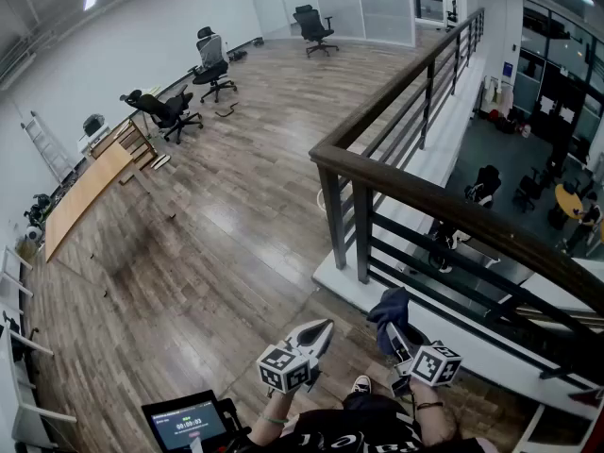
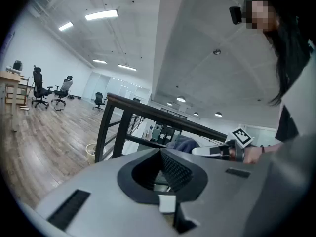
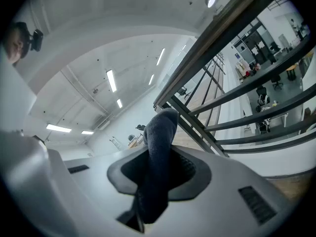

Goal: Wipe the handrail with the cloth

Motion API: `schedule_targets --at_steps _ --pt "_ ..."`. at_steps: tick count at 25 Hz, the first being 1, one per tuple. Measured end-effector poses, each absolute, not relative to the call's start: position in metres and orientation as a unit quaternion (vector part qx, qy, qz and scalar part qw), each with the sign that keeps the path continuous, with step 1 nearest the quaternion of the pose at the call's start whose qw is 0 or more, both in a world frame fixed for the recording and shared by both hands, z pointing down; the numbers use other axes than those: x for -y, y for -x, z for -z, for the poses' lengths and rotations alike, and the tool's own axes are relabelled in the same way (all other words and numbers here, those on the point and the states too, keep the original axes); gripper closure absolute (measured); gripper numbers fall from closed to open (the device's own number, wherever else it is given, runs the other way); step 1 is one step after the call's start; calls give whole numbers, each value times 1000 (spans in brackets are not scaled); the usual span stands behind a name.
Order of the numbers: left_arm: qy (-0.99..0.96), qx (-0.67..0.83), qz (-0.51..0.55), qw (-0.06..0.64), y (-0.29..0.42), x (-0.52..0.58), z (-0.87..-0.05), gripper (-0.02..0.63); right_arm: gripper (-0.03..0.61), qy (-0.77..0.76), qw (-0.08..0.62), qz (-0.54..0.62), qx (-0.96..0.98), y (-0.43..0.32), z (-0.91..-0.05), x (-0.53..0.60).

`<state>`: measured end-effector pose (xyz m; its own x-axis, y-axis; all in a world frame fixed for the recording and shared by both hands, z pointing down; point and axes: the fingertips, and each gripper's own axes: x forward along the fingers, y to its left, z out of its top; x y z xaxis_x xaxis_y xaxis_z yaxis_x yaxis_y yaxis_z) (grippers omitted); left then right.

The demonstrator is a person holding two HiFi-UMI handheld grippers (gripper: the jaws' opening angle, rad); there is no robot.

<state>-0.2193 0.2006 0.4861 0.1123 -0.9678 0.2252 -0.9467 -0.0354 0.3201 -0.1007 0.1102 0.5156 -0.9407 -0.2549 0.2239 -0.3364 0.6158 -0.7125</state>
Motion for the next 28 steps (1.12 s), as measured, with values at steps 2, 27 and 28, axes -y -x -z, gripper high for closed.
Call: schedule_targets --at_steps 2,27,28 --pt "-723 662 24 196 229 -178 -487 614 486 -159 44 -404 900 117 -511 -90" --pt "-786 584 -19 202 365 -34 -506 614 486 -171 -24 -380 909 297 -428 48" --pt "-789 581 -20 199 374 -29 -504 614 486 -172 -29 -374 911 311 -421 57"
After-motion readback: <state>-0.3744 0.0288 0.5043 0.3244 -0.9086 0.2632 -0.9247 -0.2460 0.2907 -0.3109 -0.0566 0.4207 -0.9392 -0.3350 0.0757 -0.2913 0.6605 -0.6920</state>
